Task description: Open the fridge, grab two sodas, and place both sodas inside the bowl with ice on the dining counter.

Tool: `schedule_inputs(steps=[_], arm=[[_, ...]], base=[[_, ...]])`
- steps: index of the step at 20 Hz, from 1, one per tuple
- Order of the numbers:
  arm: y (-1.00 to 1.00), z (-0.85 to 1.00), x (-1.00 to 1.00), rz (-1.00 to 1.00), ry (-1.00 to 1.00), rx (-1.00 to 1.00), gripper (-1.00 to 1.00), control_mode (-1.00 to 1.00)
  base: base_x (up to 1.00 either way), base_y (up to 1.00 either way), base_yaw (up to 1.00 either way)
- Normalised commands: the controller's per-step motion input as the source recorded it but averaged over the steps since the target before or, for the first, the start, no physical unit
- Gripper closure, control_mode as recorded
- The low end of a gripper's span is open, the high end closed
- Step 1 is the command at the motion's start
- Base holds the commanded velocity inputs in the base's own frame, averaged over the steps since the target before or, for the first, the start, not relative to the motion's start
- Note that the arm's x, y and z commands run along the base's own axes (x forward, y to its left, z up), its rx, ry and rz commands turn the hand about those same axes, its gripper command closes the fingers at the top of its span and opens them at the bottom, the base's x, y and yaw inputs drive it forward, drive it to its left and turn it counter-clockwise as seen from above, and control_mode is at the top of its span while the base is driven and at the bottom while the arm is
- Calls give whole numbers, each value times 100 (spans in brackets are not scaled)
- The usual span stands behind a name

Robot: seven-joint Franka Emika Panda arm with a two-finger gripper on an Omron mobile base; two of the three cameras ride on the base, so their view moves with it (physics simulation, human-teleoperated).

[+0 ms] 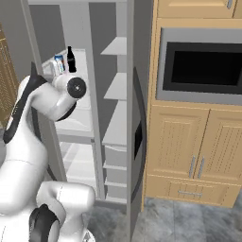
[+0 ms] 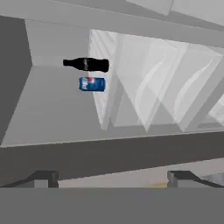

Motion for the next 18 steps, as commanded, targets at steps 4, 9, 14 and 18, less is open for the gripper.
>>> schedule_inputs(steps=[4, 9, 14, 18], arm=[[23, 0, 49, 13, 8, 0, -100, -100], [52, -9, 23, 15, 2, 0, -100, -100], [72, -11, 6, 12, 0, 0, -100, -100], [99, -6, -35, 14, -4, -7, -100, -100]], base=[[0, 0, 0], [0, 0, 0], [0, 0, 0], [0, 0, 0]])
